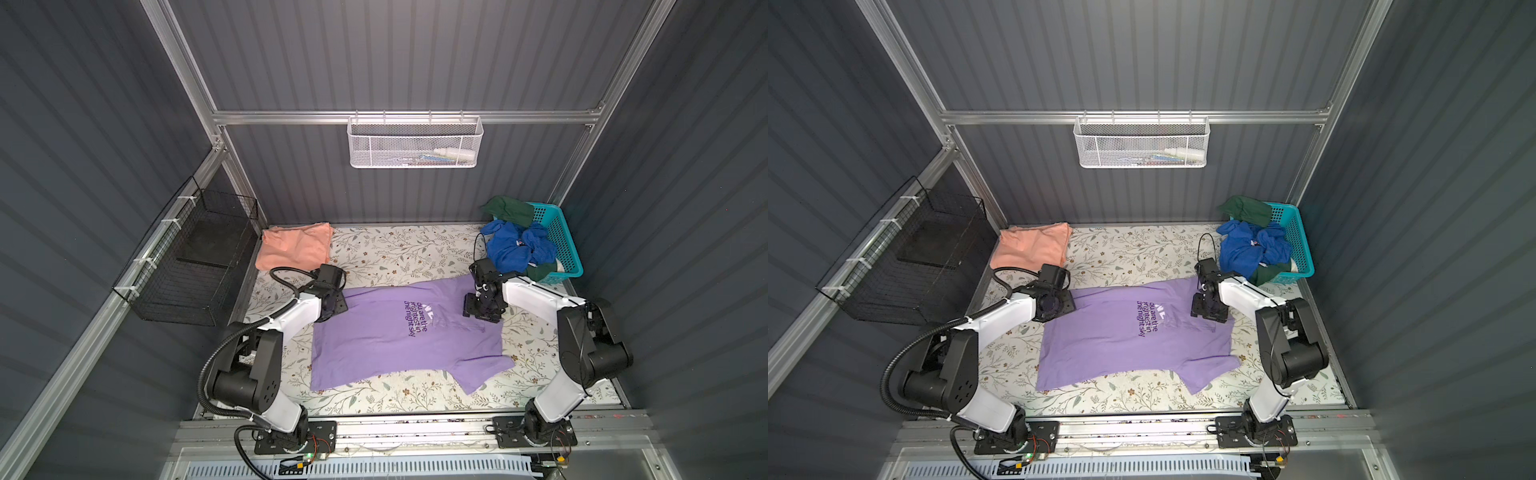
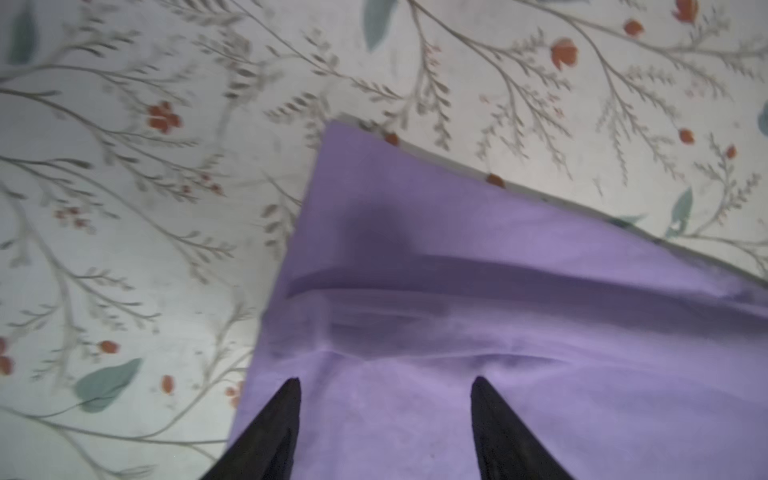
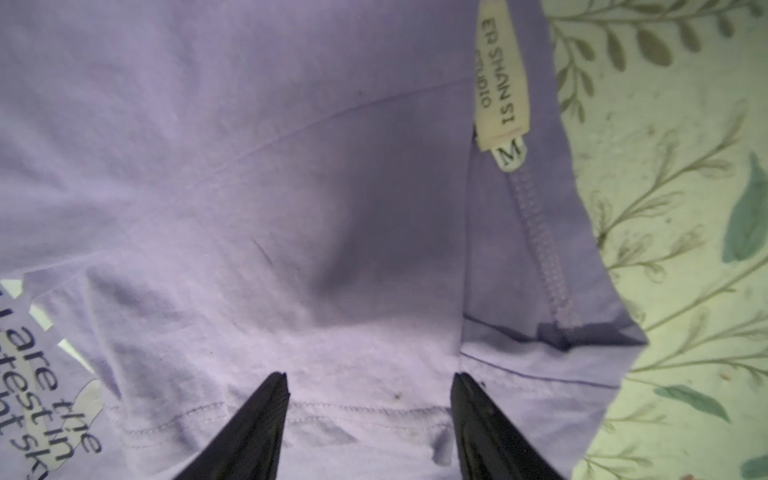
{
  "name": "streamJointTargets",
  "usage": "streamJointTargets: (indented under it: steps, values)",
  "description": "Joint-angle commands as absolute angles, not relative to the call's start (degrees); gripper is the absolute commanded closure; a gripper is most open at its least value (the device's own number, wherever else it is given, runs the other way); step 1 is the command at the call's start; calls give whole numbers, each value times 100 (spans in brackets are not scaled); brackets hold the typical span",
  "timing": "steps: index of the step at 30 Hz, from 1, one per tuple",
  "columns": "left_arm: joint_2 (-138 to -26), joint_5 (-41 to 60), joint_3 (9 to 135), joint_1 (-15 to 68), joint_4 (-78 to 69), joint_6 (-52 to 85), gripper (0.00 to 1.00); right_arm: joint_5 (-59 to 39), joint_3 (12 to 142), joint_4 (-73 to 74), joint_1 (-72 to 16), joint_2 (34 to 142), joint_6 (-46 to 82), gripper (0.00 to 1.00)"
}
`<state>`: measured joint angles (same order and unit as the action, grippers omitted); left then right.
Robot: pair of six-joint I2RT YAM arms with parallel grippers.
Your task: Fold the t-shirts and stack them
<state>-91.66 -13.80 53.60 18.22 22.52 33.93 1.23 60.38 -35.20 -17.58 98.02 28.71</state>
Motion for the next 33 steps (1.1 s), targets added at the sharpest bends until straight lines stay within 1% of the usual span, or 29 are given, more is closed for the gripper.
streamJointTargets:
  steps: [1, 9, 16, 19, 22, 26, 30, 33]
  values:
    - [-9612, -1061, 5623, 1898, 2141, 3465, 34, 53, 6174, -3490, -1802, 9945, 3074, 35]
    - [-10807, -806, 6459, 1932, 2099, 3095, 35, -26, 6308, -3374, -1793, 10379, 3152, 36]
    - [-11879, -1068, 7612, 1925, 2329, 2753, 36, -115, 6455, -3301, -1690, 10631, 3173, 37]
    - [-12117, -1124, 8025, 1928, 2469, 2633, 36, -146, 6521, -3355, -1603, 10662, 3233, 38]
    - [-11835, -1156, 7969, 1934, 2388, 2561, 35, -73, 6356, -3423, -1600, 10405, 3310, 38]
    - [-11220, -1247, 7701, 1934, 2422, 2462, 23, -140, 5811, -3406, -1625, 9820, 3590, 37]
    - [-10565, -1394, 7293, 1930, 2470, 2426, 16, -15, 5496, -3560, -1718, 9249, 3764, 35]
    - [-10013, -1551, 6910, 1934, 2513, 2441, 9, 133, 5458, -3788, -1725, 8842, 3778, 30]
